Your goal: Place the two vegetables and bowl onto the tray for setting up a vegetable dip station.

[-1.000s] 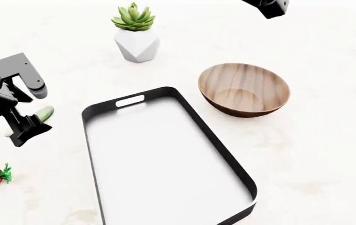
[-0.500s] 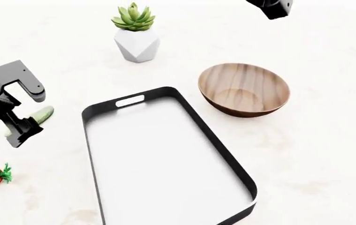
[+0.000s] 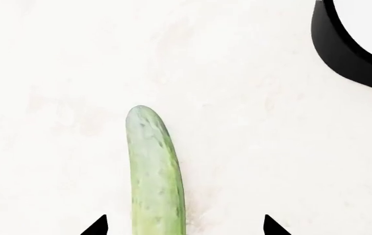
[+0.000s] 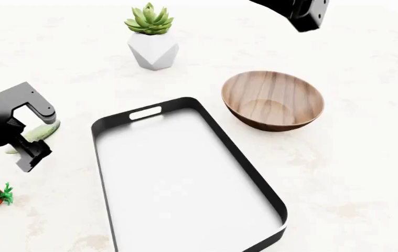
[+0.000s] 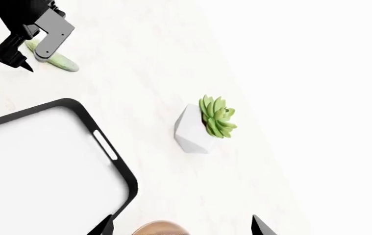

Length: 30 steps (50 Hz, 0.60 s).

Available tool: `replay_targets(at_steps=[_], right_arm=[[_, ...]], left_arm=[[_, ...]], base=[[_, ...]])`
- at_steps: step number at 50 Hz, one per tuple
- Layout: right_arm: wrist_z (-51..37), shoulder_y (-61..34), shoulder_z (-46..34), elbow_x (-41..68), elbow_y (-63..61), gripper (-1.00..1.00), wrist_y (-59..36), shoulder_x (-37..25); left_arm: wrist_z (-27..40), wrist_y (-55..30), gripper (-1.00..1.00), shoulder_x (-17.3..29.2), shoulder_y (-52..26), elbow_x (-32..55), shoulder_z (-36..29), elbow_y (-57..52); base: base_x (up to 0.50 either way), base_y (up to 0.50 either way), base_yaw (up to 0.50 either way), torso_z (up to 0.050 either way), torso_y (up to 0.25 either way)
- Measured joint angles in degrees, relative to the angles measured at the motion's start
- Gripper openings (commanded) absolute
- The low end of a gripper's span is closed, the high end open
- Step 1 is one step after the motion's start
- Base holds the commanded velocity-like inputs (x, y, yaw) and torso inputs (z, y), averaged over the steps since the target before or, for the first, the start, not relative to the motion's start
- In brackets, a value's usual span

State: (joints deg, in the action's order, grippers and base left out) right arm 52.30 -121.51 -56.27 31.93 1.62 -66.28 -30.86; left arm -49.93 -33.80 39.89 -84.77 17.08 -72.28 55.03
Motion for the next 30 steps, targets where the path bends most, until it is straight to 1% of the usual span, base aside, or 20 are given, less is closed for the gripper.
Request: replay_targets(at_steps=[13, 14, 16, 23, 26, 30], right_arm=[[-0.51, -0.83, 0.33, 0.56, -1.73, 1.00, -2.94, 0.04], [-0.53, -0.91, 0.34, 0.57, -1.81, 1.00, -3.11, 0.04], [-0.55, -1.14, 0.31, 0.58, -1.98, 1.00, -3.45, 0.03], [-0.52, -1.66, 0.08, 0.44, -1.99, 1.00, -3.71, 0.18], [-0.52, -1.63, 0.08, 0.39, -1.91, 1.00, -3.58, 0.23], [-0.61, -1.45, 0.22, 0.39, -1.84, 1.00, -3.25, 0.19]], left_arm=[[-3.55, 3.25, 1.00, -1.90, 0.14, 0.73, 2.02, 7.00], [-3.92, 3.66, -1.00, -2.14, 0.11, 0.75, 2.20, 7.82], [-3.58, 5.05, -1.00, -2.83, 0.42, 0.80, 2.83, 9.60], [1.10, 10.24, -1.00, -4.33, 1.43, -2.19, 3.80, 13.94], [2.30, 10.28, -1.00, -3.93, 1.80, -2.01, 4.09, 13.21], [3.72, 8.76, -1.00, -2.47, 2.54, -1.39, 4.34, 9.55]], base=[[0.00, 0.00, 0.00, 0.000, 0.000], [0.00, 0.00, 0.00, 0.000, 0.000], [0.00, 0.00, 0.00, 0.000, 0.000], [0.00, 0.00, 0.00, 0.000, 0.000], [0.00, 0.00, 0.00, 0.000, 0.000], [0.00, 0.00, 0.00, 0.000, 0.000]])
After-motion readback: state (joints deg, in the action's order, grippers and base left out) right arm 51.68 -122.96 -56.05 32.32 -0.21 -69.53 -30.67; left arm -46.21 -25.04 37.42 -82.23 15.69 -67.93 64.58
